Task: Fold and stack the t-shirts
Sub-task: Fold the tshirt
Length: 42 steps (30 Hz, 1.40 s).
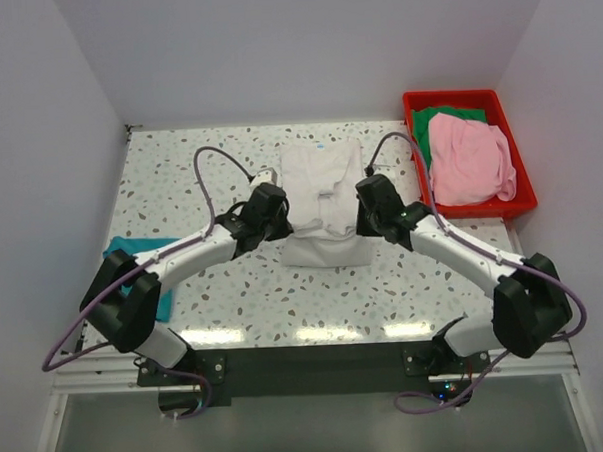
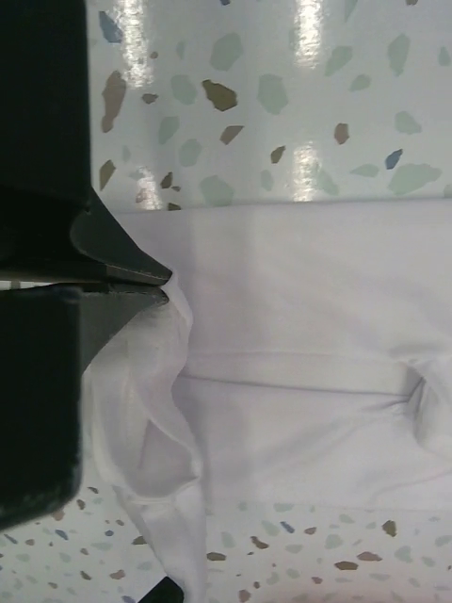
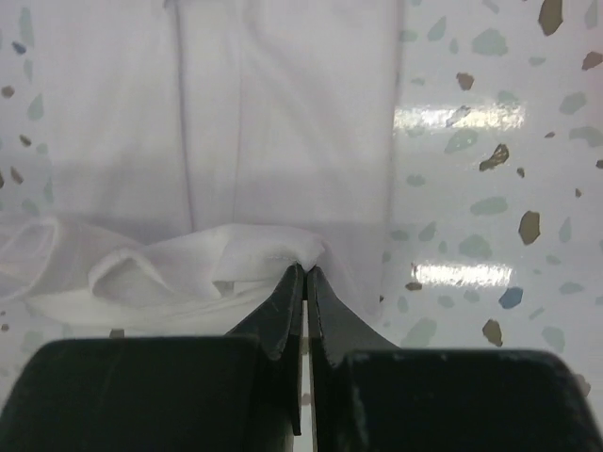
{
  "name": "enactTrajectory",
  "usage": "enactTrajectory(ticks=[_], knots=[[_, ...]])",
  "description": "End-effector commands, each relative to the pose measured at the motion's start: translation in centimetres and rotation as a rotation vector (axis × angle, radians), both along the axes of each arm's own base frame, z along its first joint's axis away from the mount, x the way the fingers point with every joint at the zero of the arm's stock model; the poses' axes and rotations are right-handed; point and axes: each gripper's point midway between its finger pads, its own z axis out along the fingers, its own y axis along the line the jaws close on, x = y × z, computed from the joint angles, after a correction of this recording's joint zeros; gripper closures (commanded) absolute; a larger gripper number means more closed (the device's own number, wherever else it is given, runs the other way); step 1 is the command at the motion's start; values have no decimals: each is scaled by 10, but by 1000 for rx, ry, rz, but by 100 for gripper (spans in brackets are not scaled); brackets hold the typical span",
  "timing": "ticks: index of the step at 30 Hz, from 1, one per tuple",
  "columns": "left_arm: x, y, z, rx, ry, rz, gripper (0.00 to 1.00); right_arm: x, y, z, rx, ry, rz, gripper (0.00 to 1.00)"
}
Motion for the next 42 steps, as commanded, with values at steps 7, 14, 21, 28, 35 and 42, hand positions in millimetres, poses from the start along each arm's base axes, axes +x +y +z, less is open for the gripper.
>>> enactTrajectory(ticks=[7,14,21,28,35,42], knots=[[92,3,9,-35,-104,68,100,111,-5,24,88,-163,-66,100],[133,-2,-4,-90,-107,41,100,153,-6,23,126,-153,-83,100],[163,-5,-17,-145,-109,-4,84,173,-15,-7,128,-79,-116,95],[173,16,20,-156,-185,-13,42,183,-32,2,113,-61,-143,47],[125,9,9,-91,-119,9,62,148,-5,16,135,-89,-70,46],[97,-38,-21,-91,-46,-101,98,137,49,-7,157,-46,41,72]])
